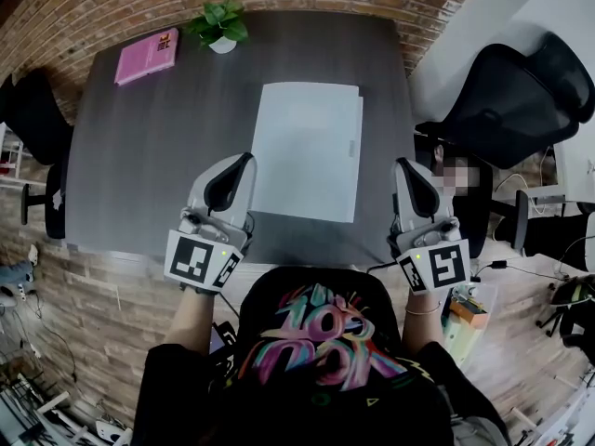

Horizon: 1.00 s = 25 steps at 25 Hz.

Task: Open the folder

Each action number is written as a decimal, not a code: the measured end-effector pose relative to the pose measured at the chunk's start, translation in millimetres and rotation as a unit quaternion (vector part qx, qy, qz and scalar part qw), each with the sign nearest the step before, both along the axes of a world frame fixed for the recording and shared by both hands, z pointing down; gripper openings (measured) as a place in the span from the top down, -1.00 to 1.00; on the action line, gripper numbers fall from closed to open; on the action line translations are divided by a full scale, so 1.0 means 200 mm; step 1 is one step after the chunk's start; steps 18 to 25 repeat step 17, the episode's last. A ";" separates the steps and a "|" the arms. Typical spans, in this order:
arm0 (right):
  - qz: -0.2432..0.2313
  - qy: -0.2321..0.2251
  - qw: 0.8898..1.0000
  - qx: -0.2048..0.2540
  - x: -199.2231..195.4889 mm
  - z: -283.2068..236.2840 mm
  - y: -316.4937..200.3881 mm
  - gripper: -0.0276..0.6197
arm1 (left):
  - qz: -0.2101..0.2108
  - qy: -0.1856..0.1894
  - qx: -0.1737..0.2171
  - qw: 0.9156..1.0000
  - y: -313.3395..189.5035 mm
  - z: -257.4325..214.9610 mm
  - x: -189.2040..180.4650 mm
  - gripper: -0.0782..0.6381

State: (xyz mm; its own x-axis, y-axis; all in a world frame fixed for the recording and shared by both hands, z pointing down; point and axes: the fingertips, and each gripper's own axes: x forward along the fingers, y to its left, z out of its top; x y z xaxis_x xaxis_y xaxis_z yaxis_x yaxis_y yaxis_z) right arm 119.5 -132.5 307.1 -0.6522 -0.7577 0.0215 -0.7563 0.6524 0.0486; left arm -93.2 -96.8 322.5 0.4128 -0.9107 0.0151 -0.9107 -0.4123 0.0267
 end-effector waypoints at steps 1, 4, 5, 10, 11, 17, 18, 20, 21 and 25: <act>0.000 0.000 1.000 0.000 0.00 0.00 0.00 0.92 | 0.000 -0.001 -0.001 1.000 0.00 0.00 0.00 0.79; 0.001 -0.001 1.000 0.001 0.00 -0.01 -0.01 0.92 | 0.001 -0.006 -0.001 1.000 -0.01 0.00 0.00 0.79; 0.001 -0.001 1.000 0.001 0.00 -0.01 -0.01 0.92 | 0.002 -0.009 0.000 1.000 -0.02 0.00 0.00 0.79; -0.001 0.001 1.000 0.000 -0.01 -0.01 0.00 0.92 | 0.004 -0.016 0.001 1.000 -0.01 -0.01 -0.01 0.79; -0.001 0.001 1.000 0.000 -0.01 -0.01 0.00 0.92 | 0.004 -0.016 0.001 1.000 -0.01 -0.02 -0.01 0.79; -0.005 0.002 1.000 0.002 -0.01 -0.01 0.00 0.92 | 0.008 -0.018 0.004 1.000 -0.02 -0.02 0.00 0.79; -0.005 0.002 1.000 0.002 -0.01 -0.01 0.00 0.92 | 0.008 -0.018 0.004 1.000 -0.02 -0.02 0.00 0.79; -0.005 0.002 1.000 0.002 -0.01 -0.01 0.00 0.92 | 0.008 -0.018 0.004 1.000 -0.02 -0.02 0.00 0.79; -0.005 0.002 1.000 0.002 -0.01 -0.01 0.00 0.92 | 0.008 -0.018 0.004 1.000 -0.02 -0.02 0.00 0.79; -0.005 0.002 1.000 0.002 -0.01 -0.01 0.00 0.92 | 0.008 -0.018 0.004 1.000 -0.02 -0.02 0.00 0.79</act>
